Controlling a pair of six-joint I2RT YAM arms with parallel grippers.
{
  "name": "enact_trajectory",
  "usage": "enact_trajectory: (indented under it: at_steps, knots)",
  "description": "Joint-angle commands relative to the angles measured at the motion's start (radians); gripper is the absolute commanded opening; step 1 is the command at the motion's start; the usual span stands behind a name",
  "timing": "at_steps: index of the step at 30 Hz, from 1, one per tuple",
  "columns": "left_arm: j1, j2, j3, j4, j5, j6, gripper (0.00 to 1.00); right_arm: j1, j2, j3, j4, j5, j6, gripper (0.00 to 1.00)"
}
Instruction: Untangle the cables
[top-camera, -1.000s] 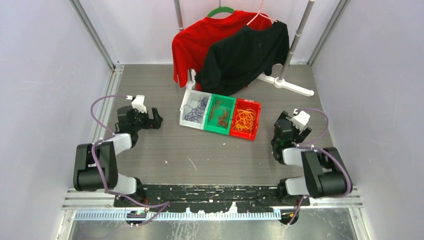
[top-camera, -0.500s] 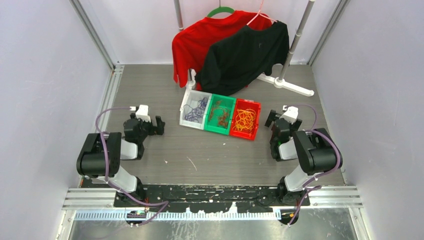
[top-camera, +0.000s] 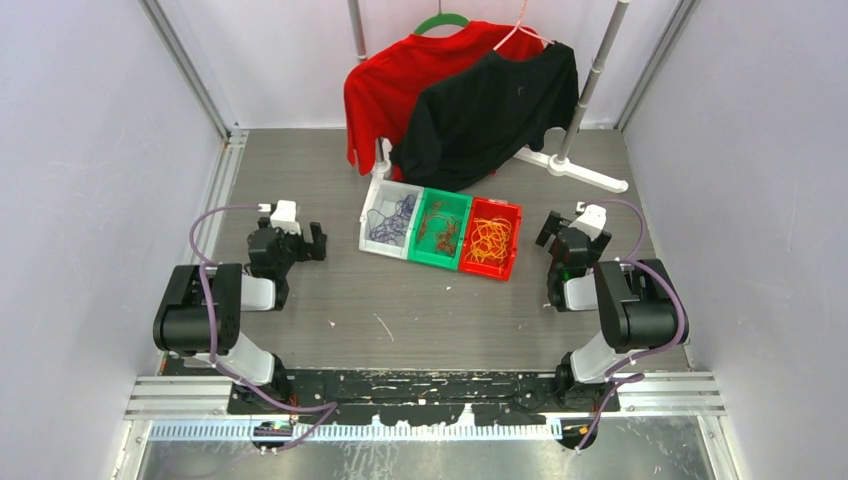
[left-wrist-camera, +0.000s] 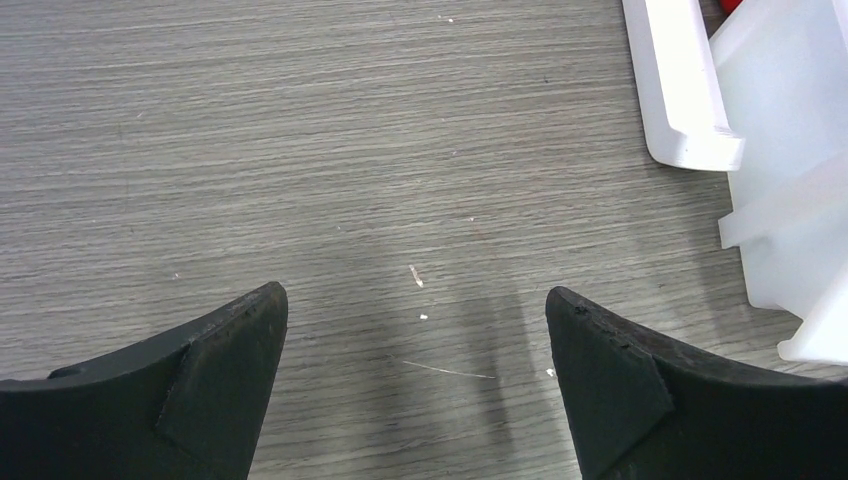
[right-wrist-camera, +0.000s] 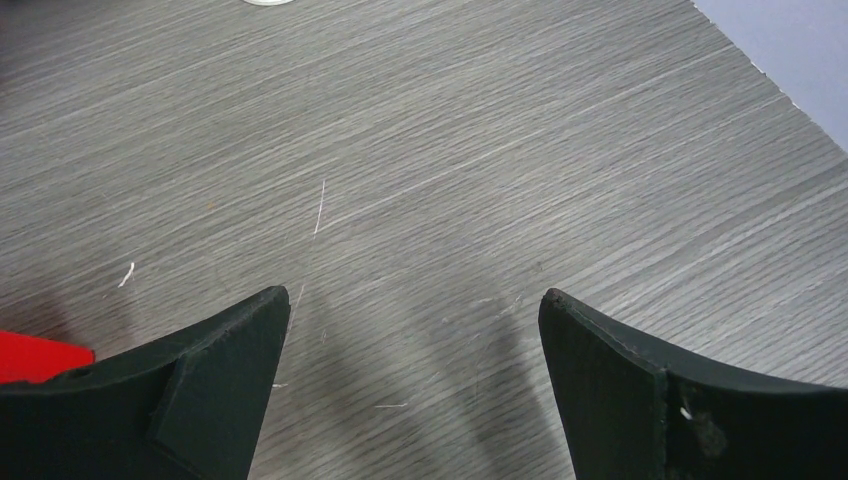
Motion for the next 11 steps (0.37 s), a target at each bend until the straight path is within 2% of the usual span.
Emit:
enact_trajectory:
  at_steps: [1, 11]
  knots:
    - [-0.004, -0.020, 0.007, 0.033, -0.020, 0.013, 1.00, 0.001, -0.028, 0.009, 0.025, -0.005, 0.013, 1.00]
    - [-0.006, -0.020, 0.009, 0.029, -0.021, 0.013, 1.00, 0.001, -0.028, 0.009, 0.025, -0.005, 0.013, 1.00]
